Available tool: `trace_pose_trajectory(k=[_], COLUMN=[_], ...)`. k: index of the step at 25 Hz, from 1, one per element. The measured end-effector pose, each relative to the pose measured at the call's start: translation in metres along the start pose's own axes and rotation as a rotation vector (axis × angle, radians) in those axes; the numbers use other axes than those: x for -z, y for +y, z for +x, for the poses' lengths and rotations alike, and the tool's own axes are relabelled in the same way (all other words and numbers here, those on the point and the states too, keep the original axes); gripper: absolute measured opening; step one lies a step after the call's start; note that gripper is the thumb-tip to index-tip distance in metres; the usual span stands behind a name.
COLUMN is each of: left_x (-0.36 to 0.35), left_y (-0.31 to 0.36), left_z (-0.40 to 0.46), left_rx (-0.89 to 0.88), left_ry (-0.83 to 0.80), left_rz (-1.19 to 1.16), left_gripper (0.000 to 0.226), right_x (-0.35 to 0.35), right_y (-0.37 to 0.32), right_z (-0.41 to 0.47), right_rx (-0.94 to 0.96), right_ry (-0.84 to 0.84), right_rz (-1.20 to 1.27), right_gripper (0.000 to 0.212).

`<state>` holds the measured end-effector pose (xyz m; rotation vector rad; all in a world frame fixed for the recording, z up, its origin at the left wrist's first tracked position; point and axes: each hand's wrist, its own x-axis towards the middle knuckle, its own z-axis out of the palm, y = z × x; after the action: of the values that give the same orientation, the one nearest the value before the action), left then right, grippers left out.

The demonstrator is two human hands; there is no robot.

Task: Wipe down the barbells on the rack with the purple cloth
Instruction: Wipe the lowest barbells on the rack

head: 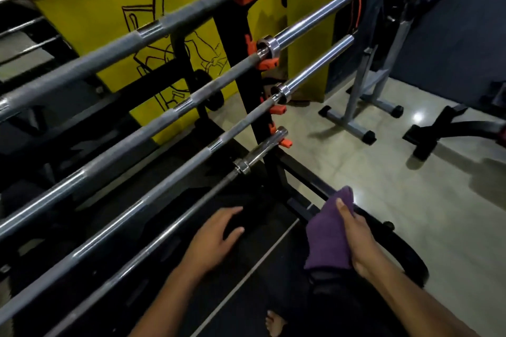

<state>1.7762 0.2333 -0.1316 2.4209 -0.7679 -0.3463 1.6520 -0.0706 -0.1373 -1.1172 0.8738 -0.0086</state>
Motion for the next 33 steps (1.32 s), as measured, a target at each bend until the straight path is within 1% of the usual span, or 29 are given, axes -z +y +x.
trace_pose_trajectory(k=[2,4,6,7,10,12,14,16,17,19,21,23,24,27,29,31,33], left_x=[0.021,0.043,0.057,0.063,0.075,0.079,0.08,0.078,0.078,0.077,0.078,0.078,0.077,0.077,0.078,0.08,0.081], left_y=[-0.019,-0.036,-0.055,-0.064,-0.085,-0.101,-0.114,-0.119,-0.119,-0.12,-0.121,-0.124,-0.124,-0.122,-0.121,-0.12,-0.12], left_z=[0.036,0.073,0.106,0.121,0.156,0.172,0.178,0.179,0.178,0.177,0.178,0.178,0.177,0.176,0.178,0.178,0.179], left_rx=[-0.057,-0.073,-0.085,-0.096,-0.143,-0.168,-0.216,-0.278,-0.298,-0.306,-0.304,-0.302,-0.292,-0.295,-0.309,-0.306,-0.312], left_ry=[0.065,0.123,0.131,0.112,0.034,-0.035,-0.08,-0.07,-0.06,-0.054,-0.053,-0.051,-0.057,-0.074,-0.064,-0.071,-0.078], left_rz=[0.108,0.201,0.277,0.309,0.382,0.401,0.431,0.465,0.46,0.443,0.437,0.432,0.426,0.421,0.41,0.41,0.405], left_gripper=[0.055,0.057,0.061,0.064,0.069,0.065,0.059,0.06,0.062,0.064,0.064,0.063,0.064,0.063,0.061,0.06,0.061], right_x=[-0.013,-0.024,-0.035,-0.041,-0.063,-0.082,-0.101,-0.119,-0.127,-0.145,-0.158,-0.164,-0.164,-0.16,-0.162,-0.167,-0.183], right_y=[-0.014,-0.024,-0.036,-0.043,-0.054,-0.059,-0.069,-0.078,-0.08,-0.074,-0.066,-0.055,-0.051,-0.036,-0.029,-0.017,-0.001], right_z=[0.025,0.06,0.1,0.121,0.185,0.22,0.245,0.268,0.278,0.304,0.327,0.345,0.35,0.354,0.352,0.341,0.32], right_rx=[0.105,0.195,0.243,0.254,0.252,0.299,0.388,0.512,0.583,0.678,0.724,0.76,0.748,0.729,0.738,0.806,0.966], right_ry=[0.033,0.069,0.074,0.067,0.076,0.11,0.171,0.21,0.204,0.156,0.103,0.213,0.238,0.074,0.045,0.038,-0.083], right_rz=[-0.097,-0.233,-0.328,-0.341,-0.358,-0.382,-0.481,-0.554,-0.611,-0.772,-0.978,-1.25,-1.301,-1.214,-1.167,-1.187,-1.227], right_gripper=[0.033,0.026,0.022,0.021,0.032,0.022,0.015,0.018,0.022,0.031,0.037,0.042,0.045,0.056,0.051,0.045,0.047])
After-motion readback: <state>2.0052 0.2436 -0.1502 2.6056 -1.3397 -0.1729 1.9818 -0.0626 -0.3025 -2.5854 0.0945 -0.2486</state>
